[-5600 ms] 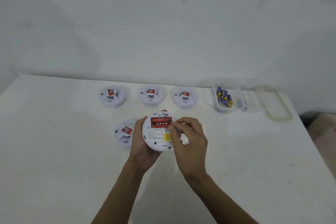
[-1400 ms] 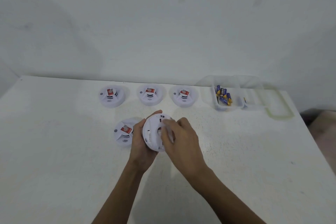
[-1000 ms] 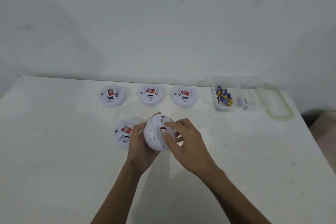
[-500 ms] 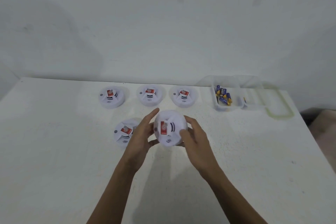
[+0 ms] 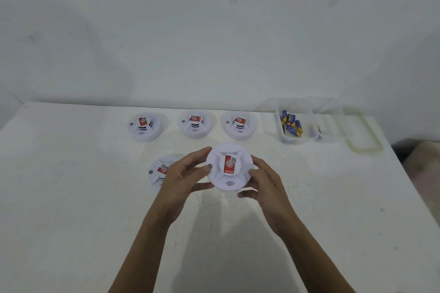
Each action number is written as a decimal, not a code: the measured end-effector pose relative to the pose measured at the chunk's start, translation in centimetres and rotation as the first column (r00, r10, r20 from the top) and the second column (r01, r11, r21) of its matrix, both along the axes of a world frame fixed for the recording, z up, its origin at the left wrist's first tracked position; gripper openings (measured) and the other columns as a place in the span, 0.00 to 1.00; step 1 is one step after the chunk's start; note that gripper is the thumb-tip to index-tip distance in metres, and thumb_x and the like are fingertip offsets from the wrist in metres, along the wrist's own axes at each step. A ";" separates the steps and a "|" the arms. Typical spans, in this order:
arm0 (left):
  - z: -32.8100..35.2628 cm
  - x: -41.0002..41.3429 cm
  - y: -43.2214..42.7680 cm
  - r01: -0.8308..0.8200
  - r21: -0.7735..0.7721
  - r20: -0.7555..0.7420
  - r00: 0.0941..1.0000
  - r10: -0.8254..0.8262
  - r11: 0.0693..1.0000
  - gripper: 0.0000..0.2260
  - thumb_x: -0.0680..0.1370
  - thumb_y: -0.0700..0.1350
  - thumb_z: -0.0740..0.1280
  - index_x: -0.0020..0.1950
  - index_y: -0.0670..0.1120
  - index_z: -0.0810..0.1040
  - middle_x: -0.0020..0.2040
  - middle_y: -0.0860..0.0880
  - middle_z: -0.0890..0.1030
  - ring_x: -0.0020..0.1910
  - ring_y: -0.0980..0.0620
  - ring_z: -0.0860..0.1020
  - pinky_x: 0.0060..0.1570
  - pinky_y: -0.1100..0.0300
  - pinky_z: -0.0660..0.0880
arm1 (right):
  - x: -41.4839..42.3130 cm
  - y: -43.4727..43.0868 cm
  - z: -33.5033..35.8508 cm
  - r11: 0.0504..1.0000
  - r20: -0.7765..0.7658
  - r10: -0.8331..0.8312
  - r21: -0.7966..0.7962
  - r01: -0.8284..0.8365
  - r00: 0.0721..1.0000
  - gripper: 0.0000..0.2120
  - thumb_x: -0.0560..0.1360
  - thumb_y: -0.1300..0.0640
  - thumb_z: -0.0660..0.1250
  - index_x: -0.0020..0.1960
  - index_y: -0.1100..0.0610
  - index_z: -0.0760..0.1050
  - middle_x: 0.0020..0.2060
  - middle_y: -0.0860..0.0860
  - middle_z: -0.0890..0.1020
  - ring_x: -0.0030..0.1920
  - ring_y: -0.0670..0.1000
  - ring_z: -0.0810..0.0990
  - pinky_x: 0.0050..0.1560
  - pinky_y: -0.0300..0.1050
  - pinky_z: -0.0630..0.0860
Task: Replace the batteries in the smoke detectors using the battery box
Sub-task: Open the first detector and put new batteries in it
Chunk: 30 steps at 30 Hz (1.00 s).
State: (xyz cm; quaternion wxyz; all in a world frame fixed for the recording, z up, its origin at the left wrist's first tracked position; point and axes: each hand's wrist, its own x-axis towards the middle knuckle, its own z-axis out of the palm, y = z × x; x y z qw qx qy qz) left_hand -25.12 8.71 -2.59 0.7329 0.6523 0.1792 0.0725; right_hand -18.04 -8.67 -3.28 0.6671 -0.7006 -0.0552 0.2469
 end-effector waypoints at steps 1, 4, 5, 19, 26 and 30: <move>0.0 0.0 0.0 -0.008 0.005 -0.006 1.000 0.008 1.000 0.17 0.72 0.47 0.67 0.61 0.51 0.77 0.56 0.54 0.83 0.54 0.52 0.81 0.45 0.57 0.80 | 0.0 0.0 -0.1 1.000 0.028 0.004 -0.023 -0.004 1.000 0.12 0.81 0.59 0.57 0.62 0.51 0.74 0.48 0.51 0.84 0.44 0.52 0.84 0.41 0.43 0.81; -0.2 0.0 0.1 -0.032 0.027 -0.010 0.999 0.033 0.999 0.15 0.76 0.41 0.66 0.63 0.48 0.77 0.56 0.53 0.82 0.54 0.52 0.81 0.45 0.57 0.80 | -0.1 0.0 -0.4 0.997 0.055 0.025 -0.068 -0.021 0.998 0.13 0.81 0.60 0.57 0.62 0.52 0.74 0.48 0.53 0.83 0.42 0.53 0.84 0.41 0.42 0.80; -0.3 0.0 0.1 -0.041 0.034 -0.016 0.999 0.042 0.999 0.14 0.77 0.40 0.66 0.63 0.48 0.77 0.56 0.53 0.82 0.53 0.52 0.81 0.44 0.57 0.80 | -0.1 0.1 -0.4 0.996 0.063 0.033 -0.084 -0.028 0.997 0.13 0.81 0.60 0.57 0.63 0.52 0.74 0.49 0.52 0.83 0.43 0.52 0.84 0.41 0.41 0.80; -0.3 0.1 -0.3 -0.025 0.060 -0.040 0.999 0.028 0.998 0.16 0.77 0.41 0.66 0.64 0.49 0.76 0.59 0.52 0.81 0.54 0.52 0.81 0.49 0.51 0.81 | -0.4 -0.1 0.1 0.994 0.130 0.061 -0.103 -0.047 0.990 0.14 0.81 0.61 0.58 0.57 0.43 0.73 0.39 0.32 0.82 0.44 0.40 0.82 0.37 0.33 0.78; -0.5 0.1 -0.2 -0.025 0.063 -0.046 0.999 0.027 0.998 0.15 0.77 0.41 0.65 0.63 0.51 0.76 0.58 0.53 0.81 0.55 0.52 0.81 0.48 0.53 0.81 | -0.6 -0.2 0.1 0.994 0.133 0.070 -0.099 -0.057 0.989 0.15 0.81 0.60 0.58 0.55 0.41 0.73 0.40 0.34 0.83 0.44 0.41 0.83 0.39 0.35 0.79; -0.5 0.1 -0.2 -0.023 0.055 -0.039 0.999 0.025 0.998 0.14 0.77 0.40 0.65 0.62 0.52 0.76 0.58 0.54 0.81 0.54 0.54 0.81 0.46 0.56 0.81 | -0.5 -0.2 0.1 0.995 0.126 0.054 -0.094 -0.043 0.991 0.14 0.81 0.60 0.59 0.54 0.41 0.73 0.39 0.35 0.83 0.44 0.41 0.83 0.38 0.35 0.79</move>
